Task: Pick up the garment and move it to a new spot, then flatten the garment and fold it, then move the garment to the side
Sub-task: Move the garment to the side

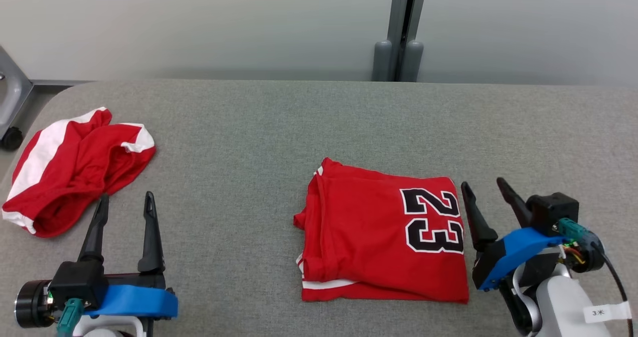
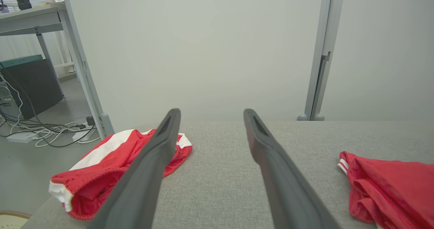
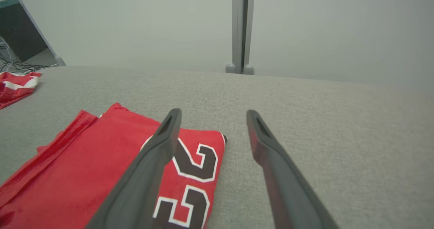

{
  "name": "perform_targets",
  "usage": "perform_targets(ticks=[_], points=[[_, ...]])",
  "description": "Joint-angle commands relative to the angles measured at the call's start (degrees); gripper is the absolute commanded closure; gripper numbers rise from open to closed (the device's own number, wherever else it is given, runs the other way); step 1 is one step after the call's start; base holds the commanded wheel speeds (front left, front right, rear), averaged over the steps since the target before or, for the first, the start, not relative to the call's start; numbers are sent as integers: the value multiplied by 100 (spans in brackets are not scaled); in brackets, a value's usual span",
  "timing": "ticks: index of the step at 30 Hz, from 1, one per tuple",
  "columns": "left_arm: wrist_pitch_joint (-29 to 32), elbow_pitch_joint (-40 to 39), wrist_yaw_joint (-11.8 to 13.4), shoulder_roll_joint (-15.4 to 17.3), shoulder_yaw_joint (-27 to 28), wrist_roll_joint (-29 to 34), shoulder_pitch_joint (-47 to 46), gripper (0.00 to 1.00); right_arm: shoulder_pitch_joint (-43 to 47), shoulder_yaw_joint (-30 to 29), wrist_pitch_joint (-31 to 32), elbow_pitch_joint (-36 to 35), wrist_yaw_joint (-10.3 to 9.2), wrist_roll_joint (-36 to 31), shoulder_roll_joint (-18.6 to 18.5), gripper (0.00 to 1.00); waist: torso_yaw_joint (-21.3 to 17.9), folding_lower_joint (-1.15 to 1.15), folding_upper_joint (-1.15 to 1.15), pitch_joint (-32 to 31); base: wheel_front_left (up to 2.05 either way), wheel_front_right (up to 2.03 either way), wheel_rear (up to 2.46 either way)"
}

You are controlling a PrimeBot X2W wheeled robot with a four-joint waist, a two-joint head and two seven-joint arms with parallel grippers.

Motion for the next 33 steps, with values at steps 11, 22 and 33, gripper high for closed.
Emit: perform_targets(ticks=[11, 22, 33], points=[[-28, 96, -120, -181, 37, 152, -353, 0, -311, 99, -123, 1463, 1, 93, -91, 0, 292, 0, 0, 306, 0, 0, 0], [-28, 190, -201, -346, 122, 292, -404, 0, -492, 507, -78, 2533, 9, 364, 28, 55, 380, 0, 0, 347, 0, 0, 0], [-27, 135, -259, -360, 264, 405, -467, 0, -1088, 471, -712, 2421, 0, 531, -530, 100, 137, 0, 0, 517, 0, 0, 0]])
